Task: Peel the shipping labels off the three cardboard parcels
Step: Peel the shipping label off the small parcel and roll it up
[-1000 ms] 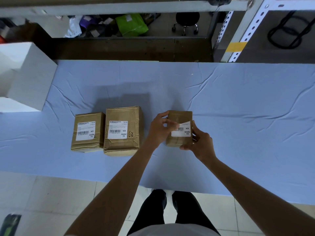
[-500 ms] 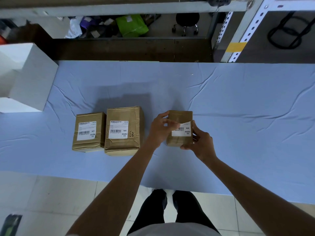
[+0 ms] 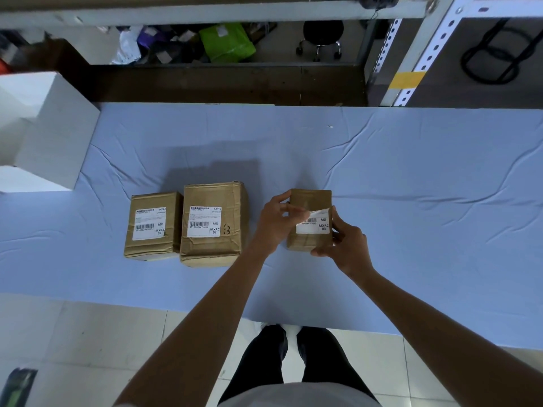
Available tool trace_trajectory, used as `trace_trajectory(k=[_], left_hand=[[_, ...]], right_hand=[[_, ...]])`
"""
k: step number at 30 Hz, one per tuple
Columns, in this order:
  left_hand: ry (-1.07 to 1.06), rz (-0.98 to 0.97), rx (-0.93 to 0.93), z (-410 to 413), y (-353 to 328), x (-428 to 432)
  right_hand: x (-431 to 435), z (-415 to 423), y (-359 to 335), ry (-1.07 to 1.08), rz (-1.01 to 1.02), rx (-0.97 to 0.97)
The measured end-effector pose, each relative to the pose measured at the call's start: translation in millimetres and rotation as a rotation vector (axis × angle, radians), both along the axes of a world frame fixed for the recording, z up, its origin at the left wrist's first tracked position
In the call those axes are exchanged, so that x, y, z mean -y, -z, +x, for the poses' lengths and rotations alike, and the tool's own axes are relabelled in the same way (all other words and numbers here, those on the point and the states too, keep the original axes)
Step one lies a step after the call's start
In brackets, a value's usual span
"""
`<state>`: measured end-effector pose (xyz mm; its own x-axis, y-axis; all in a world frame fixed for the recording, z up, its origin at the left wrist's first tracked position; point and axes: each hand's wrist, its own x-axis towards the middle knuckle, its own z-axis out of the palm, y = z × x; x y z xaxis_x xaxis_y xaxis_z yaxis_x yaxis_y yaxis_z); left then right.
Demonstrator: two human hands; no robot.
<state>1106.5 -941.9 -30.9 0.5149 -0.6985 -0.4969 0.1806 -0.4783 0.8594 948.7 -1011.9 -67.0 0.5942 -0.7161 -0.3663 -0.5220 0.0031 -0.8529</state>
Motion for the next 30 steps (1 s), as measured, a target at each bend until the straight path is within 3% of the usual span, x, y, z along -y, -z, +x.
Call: trace_trajectory(k=[30], left_hand=[[-0.024,-0.052,-0.068,3.1,10.2,0.9]], right_hand=[[-1.0,1.4,-6.4,0.005,-0.009,-0.048]])
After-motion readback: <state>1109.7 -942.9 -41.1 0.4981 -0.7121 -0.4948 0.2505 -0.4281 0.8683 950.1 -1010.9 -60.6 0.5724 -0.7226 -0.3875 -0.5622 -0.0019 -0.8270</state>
